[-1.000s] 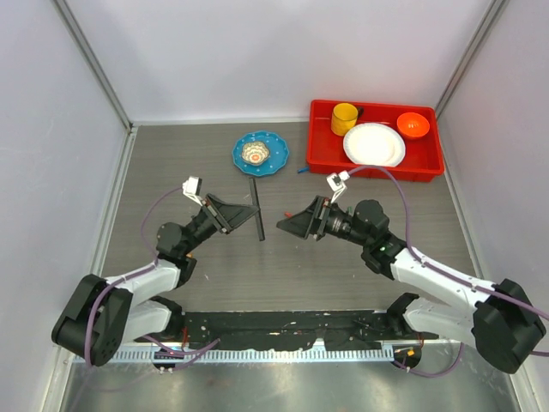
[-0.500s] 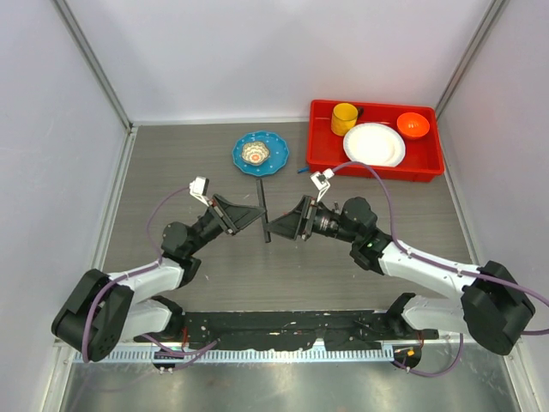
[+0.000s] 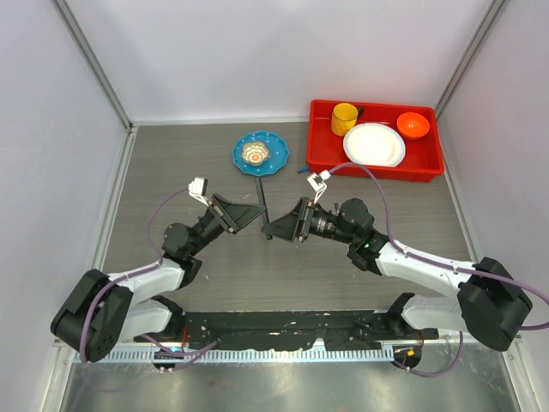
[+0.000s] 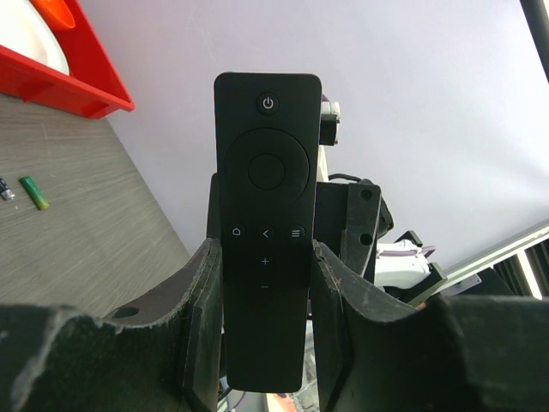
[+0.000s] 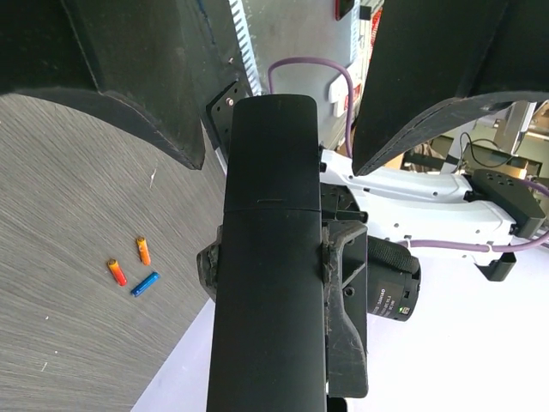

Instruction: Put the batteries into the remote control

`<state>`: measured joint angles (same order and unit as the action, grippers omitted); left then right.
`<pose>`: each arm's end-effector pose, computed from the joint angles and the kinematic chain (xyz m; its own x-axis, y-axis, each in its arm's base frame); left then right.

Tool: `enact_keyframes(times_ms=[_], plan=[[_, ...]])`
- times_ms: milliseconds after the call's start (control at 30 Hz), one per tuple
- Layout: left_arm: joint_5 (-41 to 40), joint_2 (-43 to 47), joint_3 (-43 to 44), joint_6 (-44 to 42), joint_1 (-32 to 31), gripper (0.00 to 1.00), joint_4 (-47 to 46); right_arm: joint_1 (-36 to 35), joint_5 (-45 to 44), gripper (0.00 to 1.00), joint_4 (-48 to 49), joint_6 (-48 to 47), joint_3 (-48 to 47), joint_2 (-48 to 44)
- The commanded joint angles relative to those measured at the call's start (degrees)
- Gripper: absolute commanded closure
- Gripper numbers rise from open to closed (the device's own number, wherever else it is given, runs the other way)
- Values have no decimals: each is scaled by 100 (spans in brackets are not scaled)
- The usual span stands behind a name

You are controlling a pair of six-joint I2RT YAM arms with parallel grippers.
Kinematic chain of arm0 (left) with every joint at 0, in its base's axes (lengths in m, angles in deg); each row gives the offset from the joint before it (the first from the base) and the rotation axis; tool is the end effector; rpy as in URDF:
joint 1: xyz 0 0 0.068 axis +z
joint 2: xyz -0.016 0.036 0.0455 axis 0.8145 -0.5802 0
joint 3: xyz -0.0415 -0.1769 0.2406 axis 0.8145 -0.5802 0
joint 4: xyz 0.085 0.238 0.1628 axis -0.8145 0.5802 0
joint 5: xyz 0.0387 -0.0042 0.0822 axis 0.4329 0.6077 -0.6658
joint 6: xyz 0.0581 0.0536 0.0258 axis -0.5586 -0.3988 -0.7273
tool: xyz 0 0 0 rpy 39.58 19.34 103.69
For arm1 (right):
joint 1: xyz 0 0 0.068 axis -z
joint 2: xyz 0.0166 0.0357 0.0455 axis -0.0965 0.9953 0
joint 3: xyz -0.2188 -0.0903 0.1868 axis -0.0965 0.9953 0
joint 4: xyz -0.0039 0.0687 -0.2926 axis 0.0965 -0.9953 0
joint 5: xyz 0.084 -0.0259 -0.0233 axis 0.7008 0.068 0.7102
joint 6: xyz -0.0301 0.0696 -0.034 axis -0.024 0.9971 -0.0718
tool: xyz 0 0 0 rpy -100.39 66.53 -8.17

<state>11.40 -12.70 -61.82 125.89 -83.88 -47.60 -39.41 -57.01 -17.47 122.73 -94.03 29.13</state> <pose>0.2131 -0.1541 0.2453 -0.7045 -0.6294 -0.3278 0.4628 -0.0573 -0.8846 0.2014 0.2478 0.2718 -0.7602 0.2711 -0.5904 -0.5727 0.1496 0.8060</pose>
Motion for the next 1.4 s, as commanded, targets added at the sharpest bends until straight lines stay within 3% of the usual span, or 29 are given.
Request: enact_keyframes(times_ms=[0,433,567,600,633,700,767,867,933,967,1033,1067,1133,1167,1233,1367], plan=[[-120,156,88,-129,-89,100,-1471,-40,-59,26,443,-60,-9,44],[-164,235,79,-120,-194,100,-1444,-40,195,49,865,142,79,273],[-164,183,97,-102,-195,99,-1418,-40,345,68,918,142,70,273],[-155,165,106,-93,-186,94,-1340,-40,380,72,918,125,61,264],[-155,156,123,-93,-195,74,-1313,-40,424,78,910,99,61,238],[-199,139,97,-32,-195,47,-1277,-40,573,83,778,-24,26,124],[-348,165,36,29,-177,1,-1234,-40,713,88,316,-313,-53,-95],[-375,331,62,3,-63,0,-752,-40,767,92,-886,-805,-324,-403],[-419,489,106,-101,77,0,-67,-40,688,92,-1627,-1403,-614,-685],[-445,717,184,-189,130,0,214,-40,583,93,-2535,-1683,-755,-772],[-594,1016,325,-740,183,0,1416,-49,-21,95,-3533,-2544,-1245,-940],[-647,1340,630,-1074,183,0,2761,-66,-337,98,-4547,-2817,-1414,-949],[-1207,1632,1044,-2099,61,0,4253,-128,-1375,99,-5318,-3538,-1809,-871],[-1558,1790,1455,-2358,-27,0,5556,-137,-1691,99,-5827,-3740,-1881,-818],[-2374,1896,1643,-2685,-352,0,6148,-189,-2567,99,-6086,-4119,-1978,-704],[-3379,1950,1801,-2669,-809,4,6797,-575,-3362,99,-6357,-4199,-2171,-485]])
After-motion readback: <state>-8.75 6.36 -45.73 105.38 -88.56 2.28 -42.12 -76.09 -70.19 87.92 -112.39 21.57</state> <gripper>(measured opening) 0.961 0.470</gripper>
